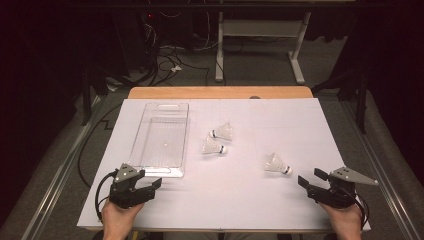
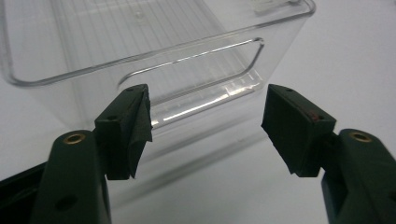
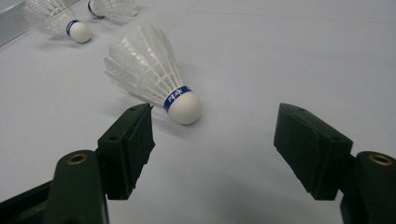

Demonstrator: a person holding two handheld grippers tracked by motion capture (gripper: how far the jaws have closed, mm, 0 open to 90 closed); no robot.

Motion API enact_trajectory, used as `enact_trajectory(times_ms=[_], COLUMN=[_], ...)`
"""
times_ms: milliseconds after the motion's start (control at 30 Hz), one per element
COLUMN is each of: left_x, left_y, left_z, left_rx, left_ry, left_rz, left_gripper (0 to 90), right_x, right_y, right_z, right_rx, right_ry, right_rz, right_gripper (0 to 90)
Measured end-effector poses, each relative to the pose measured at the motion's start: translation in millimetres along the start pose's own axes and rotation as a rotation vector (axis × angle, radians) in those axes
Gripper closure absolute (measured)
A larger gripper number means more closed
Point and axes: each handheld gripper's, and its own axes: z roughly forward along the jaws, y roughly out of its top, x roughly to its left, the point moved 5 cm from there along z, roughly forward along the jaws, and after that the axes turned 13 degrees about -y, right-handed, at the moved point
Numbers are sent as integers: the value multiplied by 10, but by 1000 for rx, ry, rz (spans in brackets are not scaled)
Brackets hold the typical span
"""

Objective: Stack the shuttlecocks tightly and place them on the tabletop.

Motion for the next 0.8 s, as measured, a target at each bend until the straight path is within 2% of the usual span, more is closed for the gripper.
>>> enact_trajectory(times_ms=[167, 567, 800], left_x=[79, 234, 294], left_y=[-44, -131, -161], left_z=[-53, -200, -223], left_rx=[-22, -60, -70], left_ry=[16, 56, 75], left_rz=[-21, -41, -53], left_gripper=[336, 325, 322], right_x=[-3, -6, 1], right_y=[-2, -3, 1], right_z=[3, 7, 0], right_rx=[2, 6, 4], right_ry=[-2, -4, 0], right_rz=[3, 7, 9], right_gripper=[288, 287, 292])
